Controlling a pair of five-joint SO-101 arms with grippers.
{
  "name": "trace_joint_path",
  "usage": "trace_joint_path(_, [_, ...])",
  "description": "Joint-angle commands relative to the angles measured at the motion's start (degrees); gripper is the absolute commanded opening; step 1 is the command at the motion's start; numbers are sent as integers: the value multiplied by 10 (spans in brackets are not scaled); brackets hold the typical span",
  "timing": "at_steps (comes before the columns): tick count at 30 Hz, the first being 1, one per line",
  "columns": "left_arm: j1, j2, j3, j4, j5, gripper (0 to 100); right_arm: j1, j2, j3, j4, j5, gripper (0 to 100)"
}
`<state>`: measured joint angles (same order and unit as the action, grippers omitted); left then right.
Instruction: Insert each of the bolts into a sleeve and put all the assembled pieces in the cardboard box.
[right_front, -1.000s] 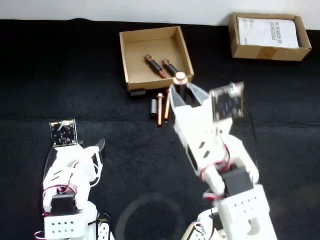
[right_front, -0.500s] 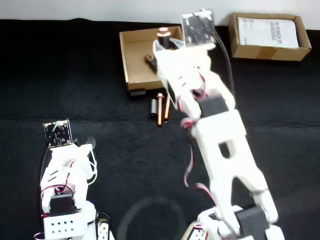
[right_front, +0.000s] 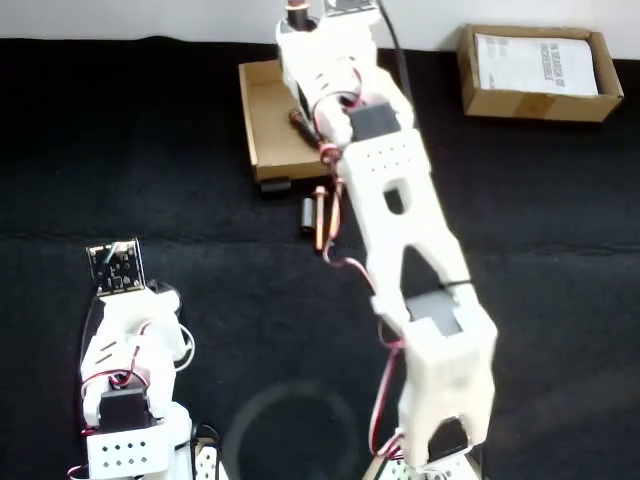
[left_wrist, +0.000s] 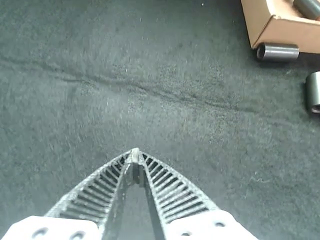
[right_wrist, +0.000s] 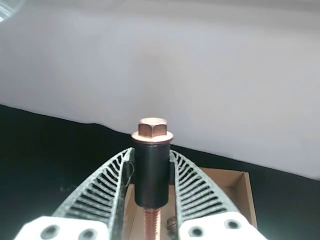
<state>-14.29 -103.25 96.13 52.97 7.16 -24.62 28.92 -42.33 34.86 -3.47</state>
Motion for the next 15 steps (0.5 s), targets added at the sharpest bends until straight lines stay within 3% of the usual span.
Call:
trace_joint_path(1, [-7,-1,10,2,1,13,0,65,-154,36,1,9])
trace_joint_path(9, [-7,-1,10,2,1,13,10,164,-262,108,5,12])
trace_joint_path(15, [-7,-1,10,2,1,13,18,204,-262,111,98,12])
